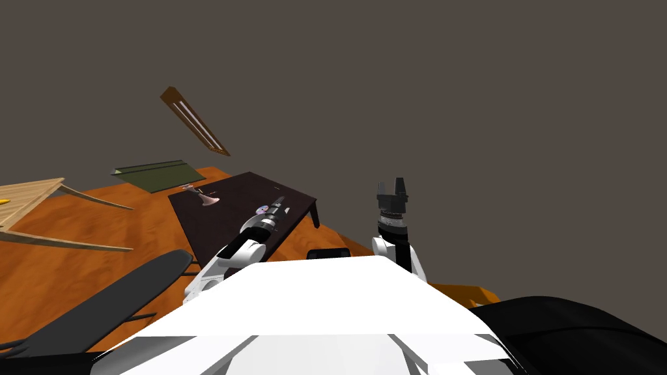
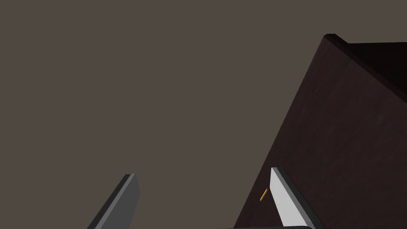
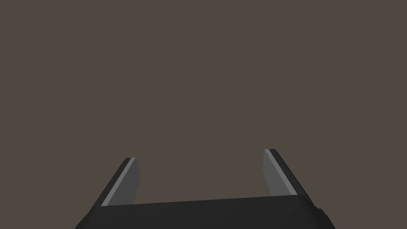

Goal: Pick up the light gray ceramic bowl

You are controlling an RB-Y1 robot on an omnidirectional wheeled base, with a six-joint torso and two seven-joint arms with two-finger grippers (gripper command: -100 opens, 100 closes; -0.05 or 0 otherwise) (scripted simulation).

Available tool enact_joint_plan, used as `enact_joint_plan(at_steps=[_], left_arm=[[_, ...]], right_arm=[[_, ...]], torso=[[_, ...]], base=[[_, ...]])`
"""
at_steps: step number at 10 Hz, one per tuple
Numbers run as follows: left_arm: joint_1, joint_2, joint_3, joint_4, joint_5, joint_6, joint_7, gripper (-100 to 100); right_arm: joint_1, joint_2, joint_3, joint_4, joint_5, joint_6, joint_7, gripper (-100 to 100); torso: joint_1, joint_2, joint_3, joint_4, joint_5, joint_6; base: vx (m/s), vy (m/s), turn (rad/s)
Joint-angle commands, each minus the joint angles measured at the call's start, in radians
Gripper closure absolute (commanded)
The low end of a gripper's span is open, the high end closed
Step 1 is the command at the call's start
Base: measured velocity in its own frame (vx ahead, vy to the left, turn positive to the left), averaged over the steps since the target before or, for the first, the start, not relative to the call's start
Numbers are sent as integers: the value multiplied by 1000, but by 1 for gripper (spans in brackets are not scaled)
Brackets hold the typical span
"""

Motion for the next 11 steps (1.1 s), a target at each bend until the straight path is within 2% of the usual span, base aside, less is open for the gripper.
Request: enact_joint_plan(at_steps=[1, 4, 5, 6, 7, 8, 9, 10, 11], left_arm=[[-1, 4, -1, -2, 6, 35, 8, -100], [-16, 41, 2, 25, 41, 117, 39, -100], [-16, 41, 2, 25, 41, 125, 39, -100], [-25, 59, 5, 41, 58, 166, 56, -100], [-25, 59, 5, 41, 58, 169, 56, -100], [-35, 77, 11, 58, 74, 209, 74, -100], [-35, 77, 11, 58, 74, 213, 74, -100], [-45, 94, 18, 77, 90, 251, 92, -100], [-45, 94, 18, 77, 90, 256, 92, -100]], right_arm=[[0, 0, 0, 0, 0, 0, 0, 0], [0, 0, 0, 0, 0, 0, 0, 0], [0, 0, 0, 0, 0, 0, 0, 0], [0, 0, 0, 0, 0, 0, 0, 0], [0, 0, 0, 0, 0, 0, 0, 0], [0, 0, 0, 0, 0, 0, 0, 0], [0, 0, 0, 0, 0, 0, 0, 0], [0, 0, 0, 0, 0, 0, 0, 0], [0, 0, 0, 0, 0, 0, 0, 0]], torso=[[0, 0, 0, 0, 0, 0], [0, 0, 0, 0, 0, 0], [0, -1, 0, 0, 0, 0], [0, 0, 0, 0, 0, 0], [1, -1, 0, 0, 0, 0], [1, 0, 0, 0, 0, 0], [1, -1, 0, 0, 0, 0], [1, 0, 0, 0, 0, 0], [1, -1, 0, 0, 0, 0]], base=[[12, -11, -11], [20, -11, -9], [16, -8, -2], [19, -8, 7], [16, -4, 2], [23, -3, 16], [18, -2, 9], [18, 5, 23], [18, 5, 11]])
